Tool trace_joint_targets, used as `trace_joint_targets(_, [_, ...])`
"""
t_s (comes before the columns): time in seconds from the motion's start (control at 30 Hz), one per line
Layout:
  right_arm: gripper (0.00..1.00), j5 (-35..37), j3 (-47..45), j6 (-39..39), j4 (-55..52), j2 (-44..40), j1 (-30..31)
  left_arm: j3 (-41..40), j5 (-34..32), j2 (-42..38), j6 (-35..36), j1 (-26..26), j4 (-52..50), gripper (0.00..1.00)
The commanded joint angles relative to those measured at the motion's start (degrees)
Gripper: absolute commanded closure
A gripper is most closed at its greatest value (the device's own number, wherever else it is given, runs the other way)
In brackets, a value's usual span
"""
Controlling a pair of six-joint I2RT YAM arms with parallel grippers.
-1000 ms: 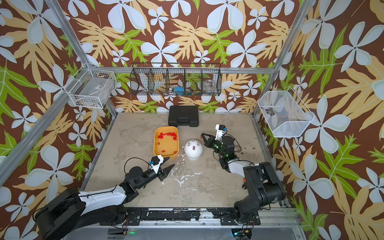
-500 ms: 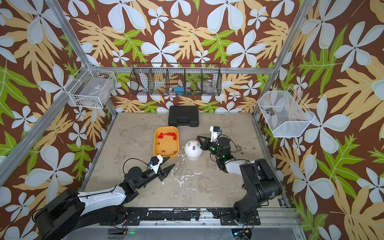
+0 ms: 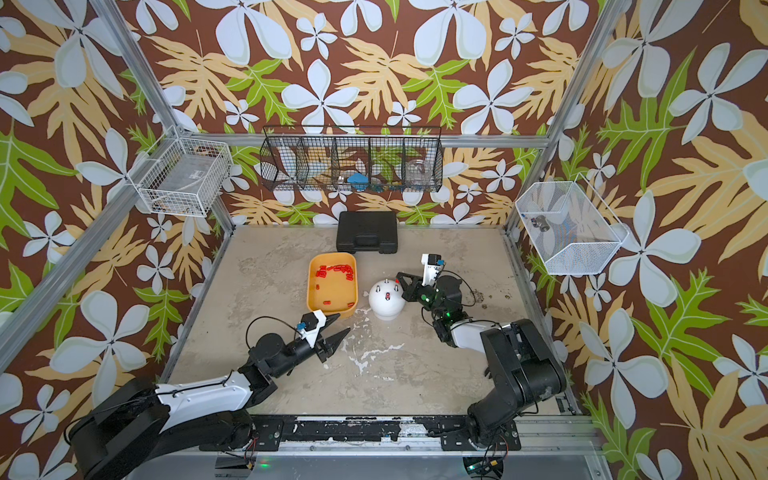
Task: Cover the protruding screws with screw protection sleeves
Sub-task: Attach the screw protection sleeve to the screw.
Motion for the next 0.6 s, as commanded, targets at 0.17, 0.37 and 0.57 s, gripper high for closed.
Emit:
trace_joint_targets(0.17, [1.00, 0.97, -0.23, -0.75, 1.53, 0.57, 0.11, 0.69, 0.96, 0.38, -0.30, 0.14, 1.01, 0.47])
trace_joint_targets(0.37, [1.00, 0.73, -0.01, -0.73, 1.83, 0.97, 0.07, 0.88, 1.25, 0.64, -0.30, 0.06, 0.96, 0.47])
trace_joint_targets(0.57, [1.00, 0.21, -0.49, -0.22, 2.67, 1.33, 0.21, 1.04, 1.38, 0.93, -0.30, 0.13, 0.82, 0.47])
